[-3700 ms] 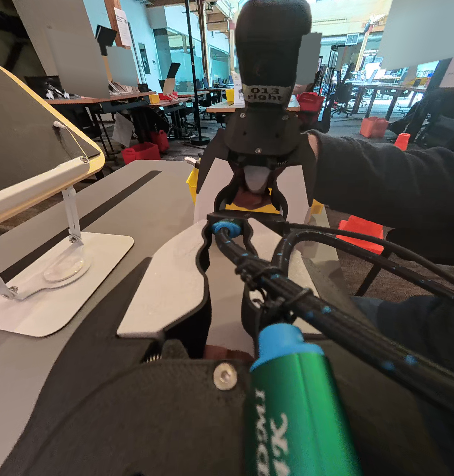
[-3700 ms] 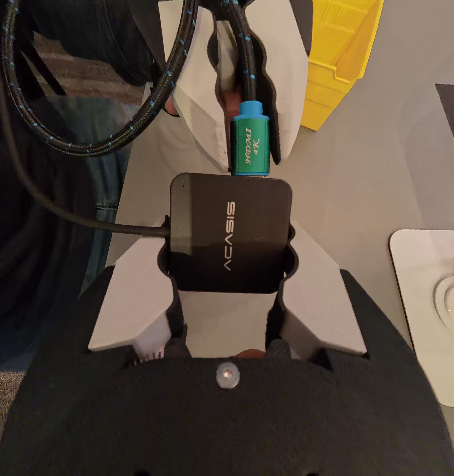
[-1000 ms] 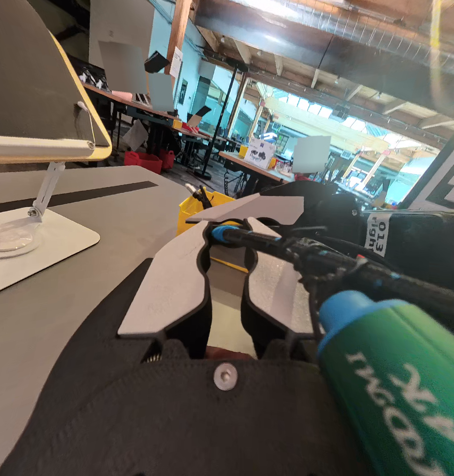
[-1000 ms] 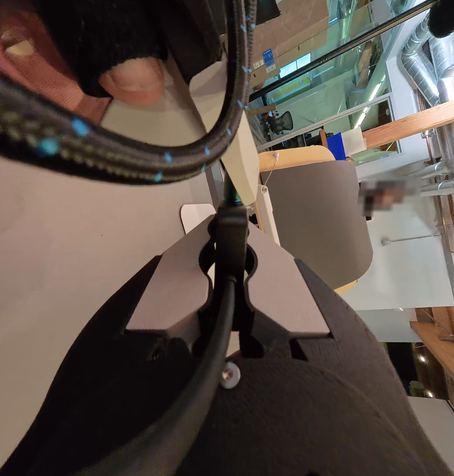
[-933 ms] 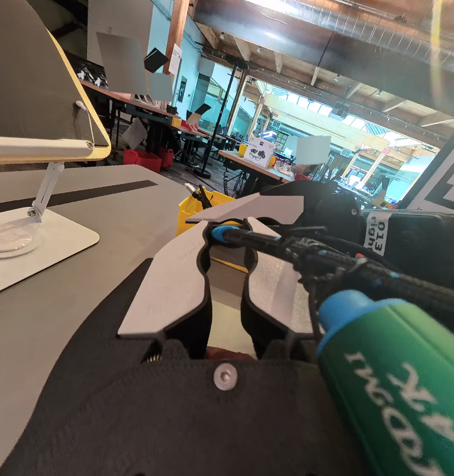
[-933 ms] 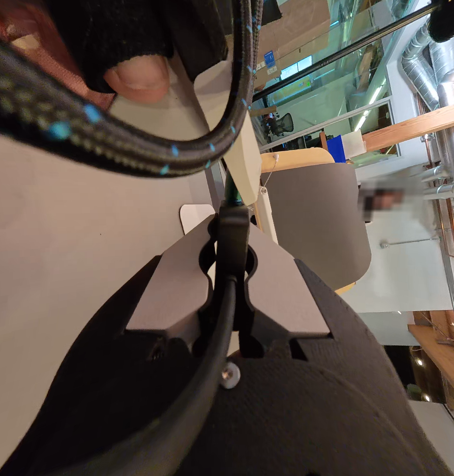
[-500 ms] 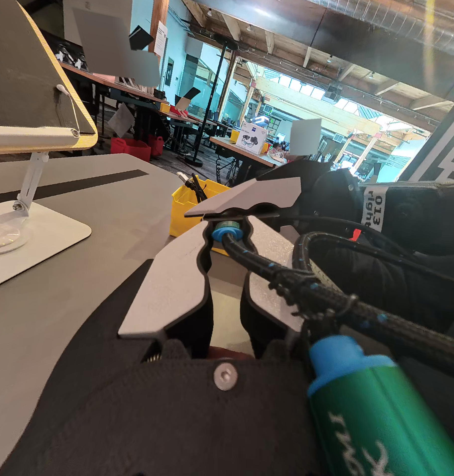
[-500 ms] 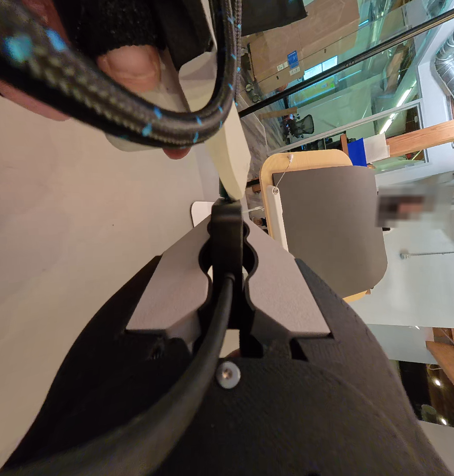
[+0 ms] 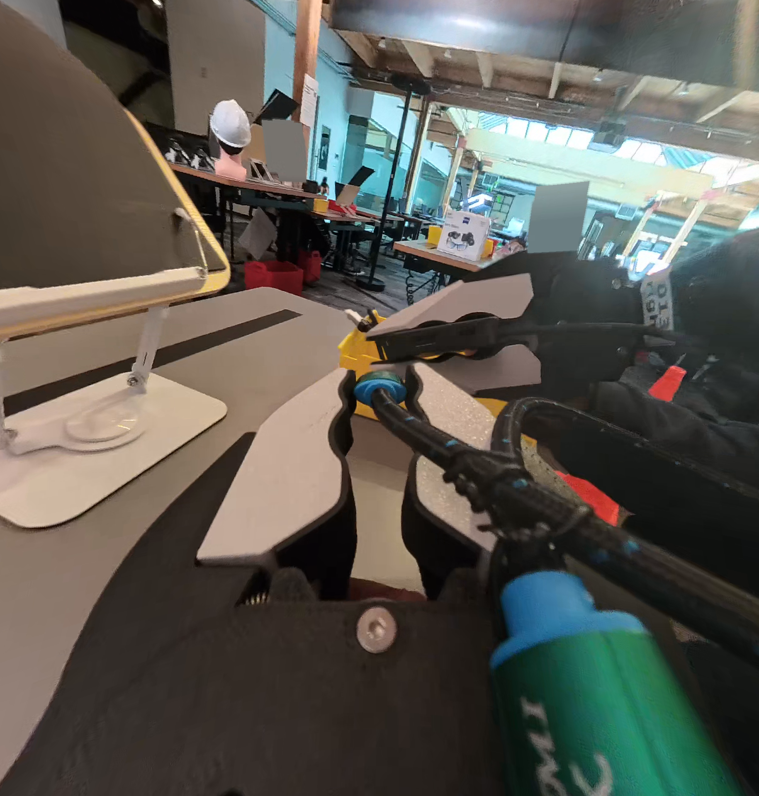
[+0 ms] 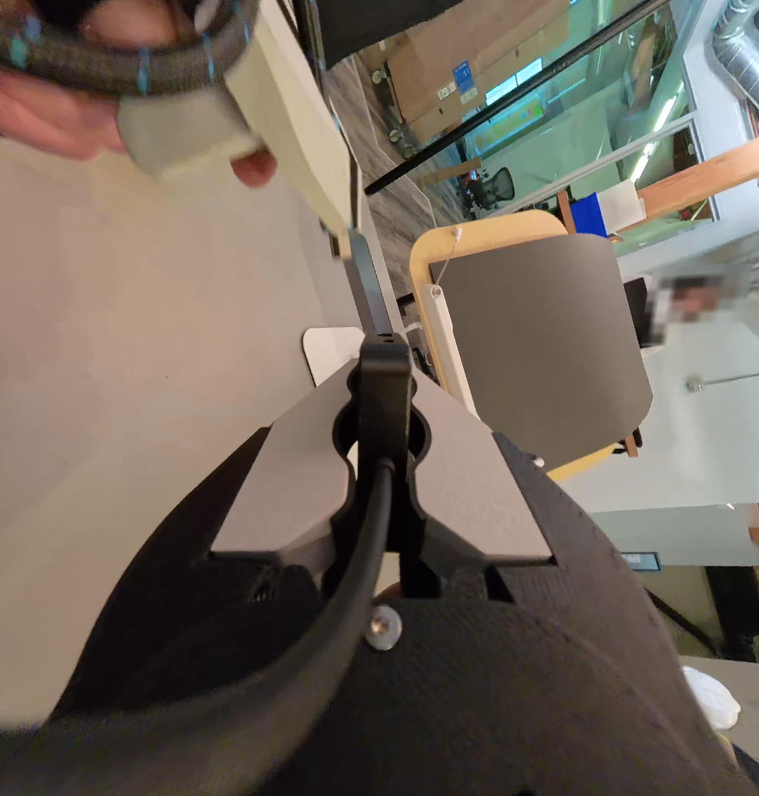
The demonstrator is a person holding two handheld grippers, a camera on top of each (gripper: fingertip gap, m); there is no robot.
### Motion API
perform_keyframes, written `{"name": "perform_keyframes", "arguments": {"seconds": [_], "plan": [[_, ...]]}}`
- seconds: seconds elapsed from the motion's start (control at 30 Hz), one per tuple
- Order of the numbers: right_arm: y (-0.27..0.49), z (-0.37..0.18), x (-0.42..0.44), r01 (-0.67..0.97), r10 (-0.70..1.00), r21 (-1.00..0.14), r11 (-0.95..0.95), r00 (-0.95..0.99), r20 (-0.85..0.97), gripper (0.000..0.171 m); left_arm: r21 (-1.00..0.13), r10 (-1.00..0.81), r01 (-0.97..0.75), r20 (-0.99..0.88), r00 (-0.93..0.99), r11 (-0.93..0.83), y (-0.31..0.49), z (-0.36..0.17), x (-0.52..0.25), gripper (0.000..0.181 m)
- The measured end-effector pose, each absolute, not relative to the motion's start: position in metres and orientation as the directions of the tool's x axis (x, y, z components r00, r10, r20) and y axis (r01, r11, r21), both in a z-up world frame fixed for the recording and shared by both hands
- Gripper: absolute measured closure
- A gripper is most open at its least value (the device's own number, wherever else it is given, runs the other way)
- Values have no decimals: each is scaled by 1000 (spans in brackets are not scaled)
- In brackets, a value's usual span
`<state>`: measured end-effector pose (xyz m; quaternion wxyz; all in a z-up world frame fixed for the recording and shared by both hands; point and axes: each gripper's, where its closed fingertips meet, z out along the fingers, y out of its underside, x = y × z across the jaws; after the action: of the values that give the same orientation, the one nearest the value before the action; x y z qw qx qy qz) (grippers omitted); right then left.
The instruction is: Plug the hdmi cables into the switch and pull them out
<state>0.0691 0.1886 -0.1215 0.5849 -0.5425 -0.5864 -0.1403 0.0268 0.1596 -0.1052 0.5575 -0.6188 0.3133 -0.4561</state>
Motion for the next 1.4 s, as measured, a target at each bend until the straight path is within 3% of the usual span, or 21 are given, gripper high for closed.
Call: {"name": "perform_keyframes", "arguments": {"seconds": [0.23,0.43,0.67,1.03,1.17,1.4], "plan": [[192,-134,79,829,470,-444,340,260,844,159,-977,-869,46,206,450,-207,178,-138,15,161],[195,-136,88,808,500,-503,307,313,808,159,-982,-835,-102,81,544,-161,194,-164,8,161],[197,-158,87,818,543,-503,281,296,785,159,-885,-781,-434,-148,607,-169,210,-244,4,160],[202,-223,82,867,655,-442,229,198,729,159,-761,-764,-630,-312,565,-155,216,-295,-3,159],[204,-232,82,873,669,-437,217,193,717,159,-717,-780,-665,-288,555,-208,218,-309,-10,136],[206,-239,89,875,686,-444,195,202,699,159,-663,-813,-711,-268,517,-234,212,-311,-22,124]]}}
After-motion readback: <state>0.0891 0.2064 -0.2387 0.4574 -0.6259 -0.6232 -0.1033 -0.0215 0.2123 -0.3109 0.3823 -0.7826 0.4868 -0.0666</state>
